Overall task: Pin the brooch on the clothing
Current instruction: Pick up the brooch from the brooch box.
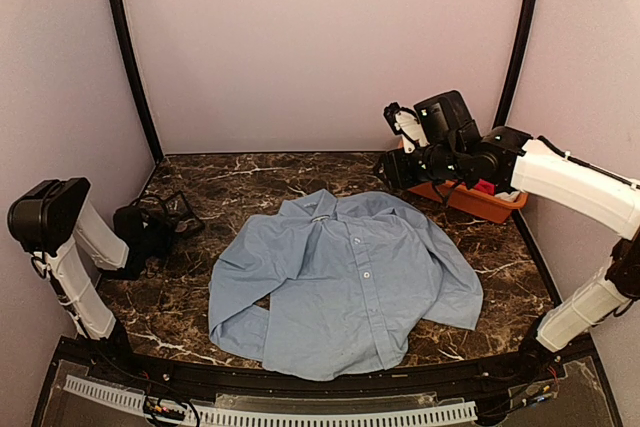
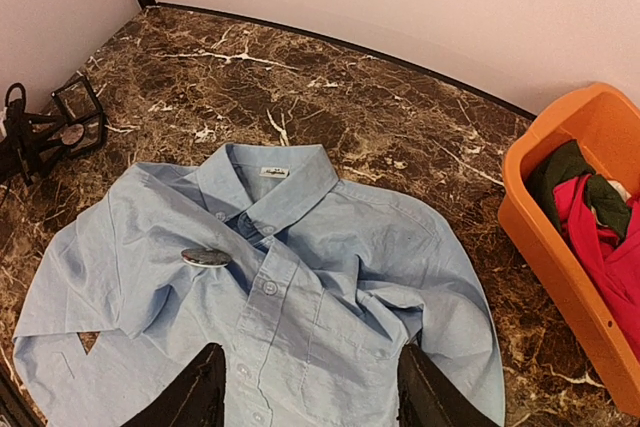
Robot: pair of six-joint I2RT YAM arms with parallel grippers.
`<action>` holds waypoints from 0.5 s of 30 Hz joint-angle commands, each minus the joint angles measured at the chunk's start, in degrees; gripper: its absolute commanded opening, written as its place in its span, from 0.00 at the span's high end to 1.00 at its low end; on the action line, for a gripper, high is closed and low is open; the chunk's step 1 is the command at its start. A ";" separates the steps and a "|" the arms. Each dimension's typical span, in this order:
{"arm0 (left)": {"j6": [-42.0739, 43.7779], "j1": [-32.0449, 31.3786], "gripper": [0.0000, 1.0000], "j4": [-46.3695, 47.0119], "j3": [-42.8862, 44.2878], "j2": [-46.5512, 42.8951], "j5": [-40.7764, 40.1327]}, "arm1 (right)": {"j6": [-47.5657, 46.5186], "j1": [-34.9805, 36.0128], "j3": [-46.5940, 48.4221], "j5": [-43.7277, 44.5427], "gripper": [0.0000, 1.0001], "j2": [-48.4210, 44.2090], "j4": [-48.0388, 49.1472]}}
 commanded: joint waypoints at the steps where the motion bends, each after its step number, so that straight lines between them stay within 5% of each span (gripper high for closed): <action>1: -0.19 0.32 0.45 -2.92 0.63 1.95 1.44 | 0.78 0.53 1.47 0.08 0.44 -1.24 0.03; 15: 0.04 0.36 0.62 -2.72 1.09 3.62 1.26 | 0.59 0.49 0.96 0.35 0.44 -2.03 0.15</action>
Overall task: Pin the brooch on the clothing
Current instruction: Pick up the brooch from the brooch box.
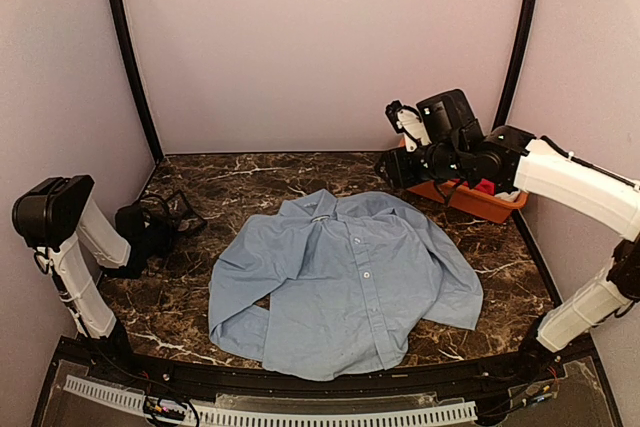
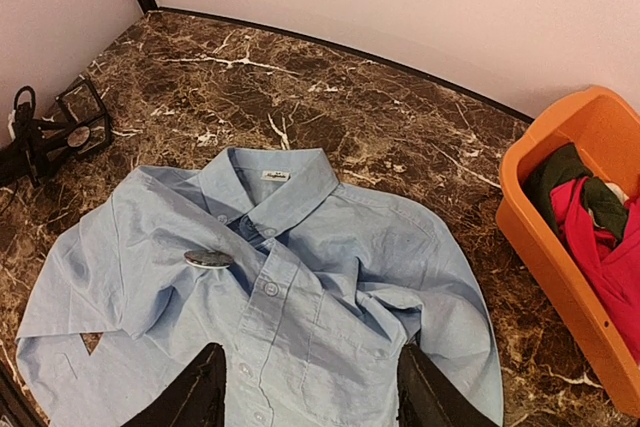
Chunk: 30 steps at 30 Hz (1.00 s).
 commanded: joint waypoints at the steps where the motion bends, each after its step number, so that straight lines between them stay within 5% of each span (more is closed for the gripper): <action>1: 0.32 0.41 0.64 -3.51 -0.49 1.00 -0.01 | 0.59 0.53 0.92 0.30 0.45 -1.45 0.41; 20: 0.58 0.40 0.89 -1.40 -1.32 0.95 -0.44 | 1.11 0.60 0.09 -0.03 0.45 -1.83 0.58; 30: -2.63 0.40 0.90 6.14 -4.25 1.15 -0.61 | 1.11 0.62 -0.48 -0.16 0.45 -1.87 0.97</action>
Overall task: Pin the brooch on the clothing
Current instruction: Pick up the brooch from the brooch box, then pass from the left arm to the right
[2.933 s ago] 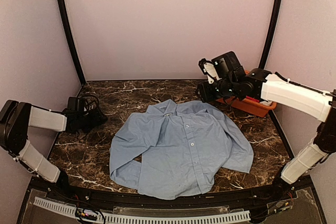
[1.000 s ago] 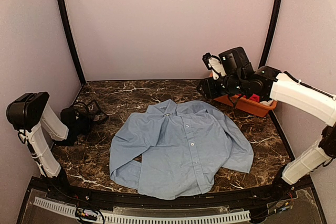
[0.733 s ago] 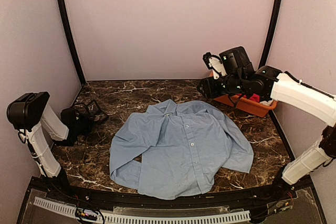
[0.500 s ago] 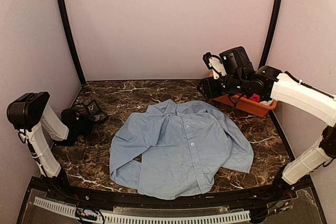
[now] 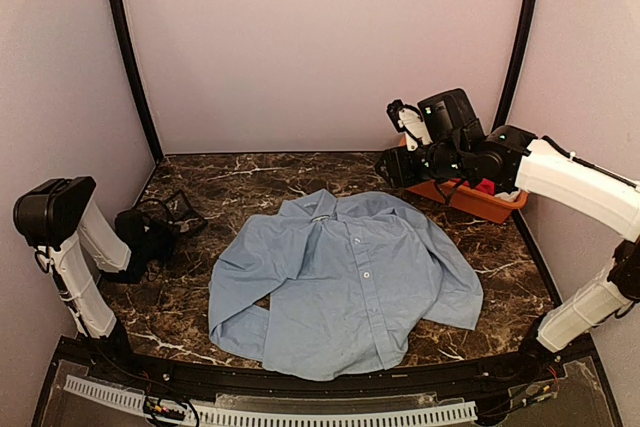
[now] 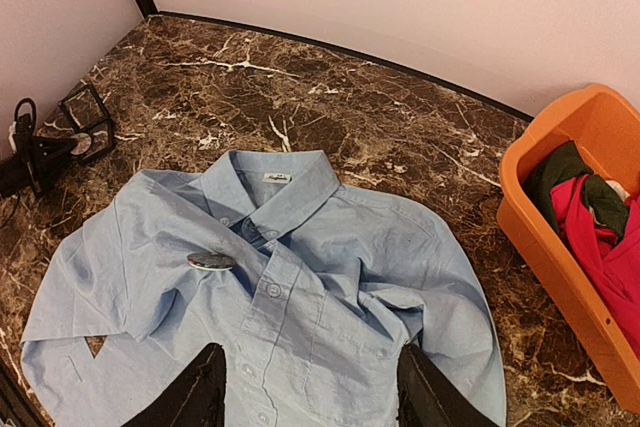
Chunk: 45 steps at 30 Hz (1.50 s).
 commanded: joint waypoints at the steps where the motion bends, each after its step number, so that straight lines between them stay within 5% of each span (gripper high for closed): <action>1: -2.12 0.37 0.90 4.74 -2.23 0.52 -0.23 | 0.35 0.57 -0.46 -0.26 0.45 -1.29 1.04; 15: -8.42 0.18 0.90 6.78 -0.59 -6.92 4.58 | -3.68 0.75 -0.24 -3.51 0.43 0.43 4.16; 23: -15.62 -4.85 0.95 -3.96 1.74 -17.30 11.77 | -31.07 3.78 -12.14 -10.68 0.35 -4.34 22.59; 30: -17.47 -13.66 0.97 -18.14 7.76 -25.30 19.85 | -58.62 5.53 -29.82 -27.95 0.31 -13.47 46.67; 38: -19.22 -24.74 0.97 -18.98 13.36 -26.04 29.37 | -72.65 8.53 -28.06 -25.07 0.32 -6.66 49.56; 41: -18.28 -28.76 0.98 -18.05 15.31 -25.57 30.74 | -68.31 10.17 -25.60 -21.81 0.31 -3.16 53.77; 43: -15.54 -30.71 0.99 -20.00 17.19 -25.52 31.66 | -57.87 10.12 -19.73 -24.47 0.33 -1.72 47.89; 45: -13.99 -32.29 0.99 -21.58 18.42 -25.52 32.36 | -58.00 11.18 -15.33 -25.71 0.35 -0.19 41.68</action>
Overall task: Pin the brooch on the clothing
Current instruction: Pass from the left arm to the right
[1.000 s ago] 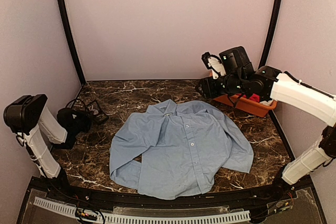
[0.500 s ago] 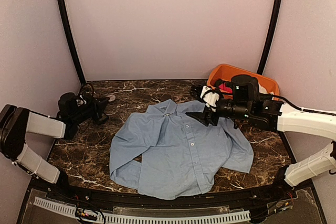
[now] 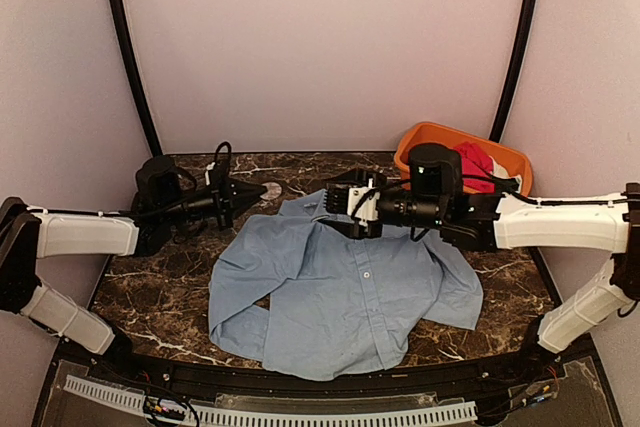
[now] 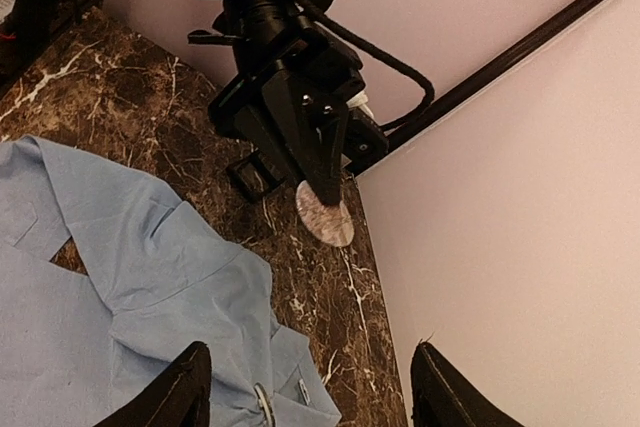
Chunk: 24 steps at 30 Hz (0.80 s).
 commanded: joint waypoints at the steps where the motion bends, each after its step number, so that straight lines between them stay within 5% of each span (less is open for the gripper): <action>1: 2.51 -3.19 0.99 -1.60 3.40 0.03 3.75 | 1.55 2.91 8.48 1.30 0.34 1.60 -3.94; 6: -1.68 -6.07 0.99 3.11 3.43 1.76 3.38 | -19.42 7.64 1.63 15.89 0.29 4.92 9.32; 24: -3.09 -10.30 0.99 4.68 5.79 3.54 2.40 | -27.65 8.36 0.19 18.67 0.74 8.22 15.94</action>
